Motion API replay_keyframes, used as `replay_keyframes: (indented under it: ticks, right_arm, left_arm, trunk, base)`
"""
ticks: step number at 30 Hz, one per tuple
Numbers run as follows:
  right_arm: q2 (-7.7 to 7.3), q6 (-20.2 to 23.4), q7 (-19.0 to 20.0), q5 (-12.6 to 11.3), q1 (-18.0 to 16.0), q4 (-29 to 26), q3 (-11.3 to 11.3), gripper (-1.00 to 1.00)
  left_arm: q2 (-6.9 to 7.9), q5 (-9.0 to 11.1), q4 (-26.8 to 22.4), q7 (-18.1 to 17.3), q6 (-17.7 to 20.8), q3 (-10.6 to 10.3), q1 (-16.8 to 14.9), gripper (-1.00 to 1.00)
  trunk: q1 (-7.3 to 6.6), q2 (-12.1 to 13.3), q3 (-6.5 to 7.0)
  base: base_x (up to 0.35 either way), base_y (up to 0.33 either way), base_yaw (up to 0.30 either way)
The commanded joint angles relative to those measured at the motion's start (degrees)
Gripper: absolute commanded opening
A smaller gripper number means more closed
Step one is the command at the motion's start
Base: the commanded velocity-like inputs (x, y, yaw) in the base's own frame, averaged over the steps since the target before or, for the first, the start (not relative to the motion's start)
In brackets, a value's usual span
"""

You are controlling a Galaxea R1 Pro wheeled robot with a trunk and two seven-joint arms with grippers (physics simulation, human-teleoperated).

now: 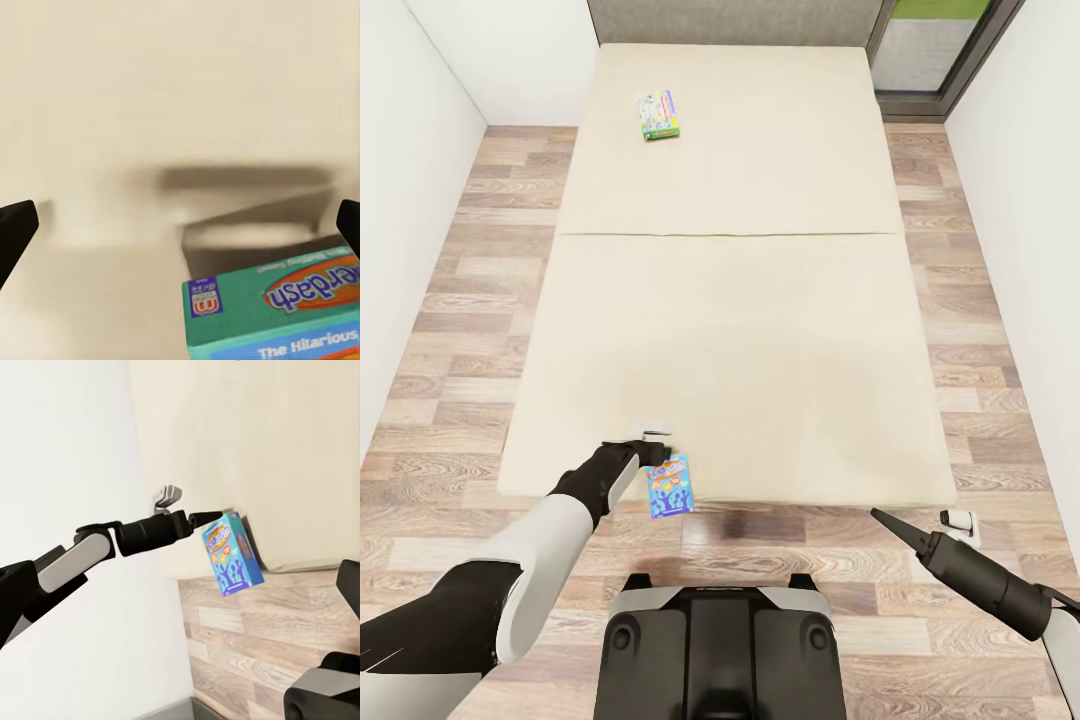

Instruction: Put all the toys in the child's room - the three board games (two on the bed and one on the table), the two jigsaw puzzles on the table, and the tennis ball on the table - inside the toy box on the table in the child's room.

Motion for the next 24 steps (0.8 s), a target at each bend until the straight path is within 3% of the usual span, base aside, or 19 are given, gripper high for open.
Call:
replay_keyframes:
  ticks: [1,24]
  right_arm:
    - [-0.01,0.17,0.09,-0.11,-0.02,-0.01,-0.03,1.00]
    - [-0.01,-0.38,0.09,-0.11,-0.02,0.03,0.11,1.00]
  left_arm:
    - [-0.01,-0.24,-0.10,0.15,0.32,-0.11,0.00,1.00]
    - [0.00,-0.24,-0.10,0.21,0.29,-0.11,0.00,1.00]
  trunk:
    - [0.03,-0.08,-0.06]
    - [0.03,-0.08,-0.06]
  base:
    - [0.000,0.000,0.000]
    - [0.000,0.000,0.000]
